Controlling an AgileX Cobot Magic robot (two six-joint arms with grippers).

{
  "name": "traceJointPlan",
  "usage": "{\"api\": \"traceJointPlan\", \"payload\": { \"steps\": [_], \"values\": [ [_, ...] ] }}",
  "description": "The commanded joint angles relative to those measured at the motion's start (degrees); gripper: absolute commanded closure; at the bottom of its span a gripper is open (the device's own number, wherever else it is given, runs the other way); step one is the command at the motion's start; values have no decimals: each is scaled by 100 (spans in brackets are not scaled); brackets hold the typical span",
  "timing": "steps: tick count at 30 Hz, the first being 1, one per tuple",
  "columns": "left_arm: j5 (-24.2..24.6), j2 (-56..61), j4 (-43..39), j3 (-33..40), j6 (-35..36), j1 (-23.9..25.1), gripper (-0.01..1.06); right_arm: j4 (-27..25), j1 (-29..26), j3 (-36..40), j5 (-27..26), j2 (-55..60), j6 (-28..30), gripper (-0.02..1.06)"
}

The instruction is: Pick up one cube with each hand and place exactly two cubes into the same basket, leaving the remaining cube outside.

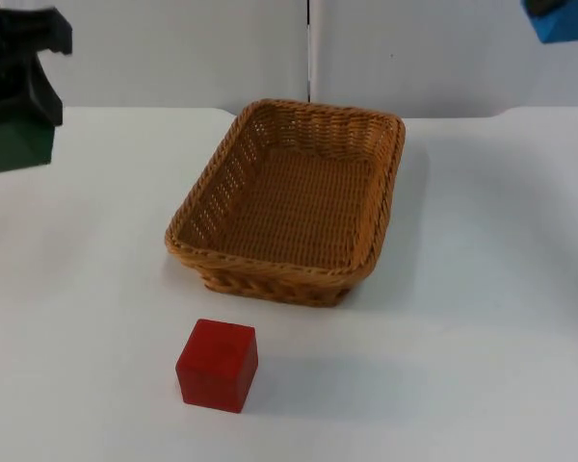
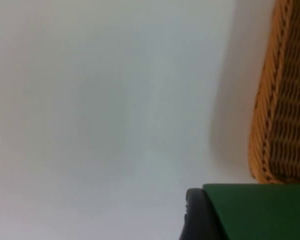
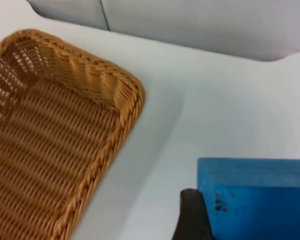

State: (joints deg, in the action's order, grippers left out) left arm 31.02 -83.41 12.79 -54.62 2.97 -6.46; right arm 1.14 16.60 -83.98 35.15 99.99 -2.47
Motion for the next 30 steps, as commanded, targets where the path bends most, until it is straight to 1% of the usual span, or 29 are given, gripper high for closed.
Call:
{"api": "traceJointPlan", "payload": {
  "steps": [1,4,7,11,18,21,22,24,28,30],
  "values": [
    [72,152,7,-3,31,-18,105,30,-2,-22,-18,-141,57,105],
    [185,184,37,-3,31,-18,105,30,-2,-22,-27,-165,57,105],
    [172,173,118,-3,-10,-18,105,30,-2,-22,-27,-165,57,105],
    [111,173,372,-3,-470,-18,105,30,-2,-22,-40,-163,107,105],
    [111,173,700,-3,-760,-18,105,7,-2,-22,-28,-163,199,105],
    [111,149,1042,-3,-1192,-18,105,8,-2,-22,-28,-152,199,105],
    [111,149,1042,-3,-1192,-18,105,8,-2,-22,-28,-152,199,105],
    [94,114,1259,-3,-1429,-18,105,-3,8,-22,-68,-132,199,105],
    [31,-85,1639,-60,-1786,-18,105,6,147,-66,-163,-10,212,105],
    [133,-269,1829,-206,-2007,-41,105,5,305,-217,-144,173,247,105]
  ]
}}
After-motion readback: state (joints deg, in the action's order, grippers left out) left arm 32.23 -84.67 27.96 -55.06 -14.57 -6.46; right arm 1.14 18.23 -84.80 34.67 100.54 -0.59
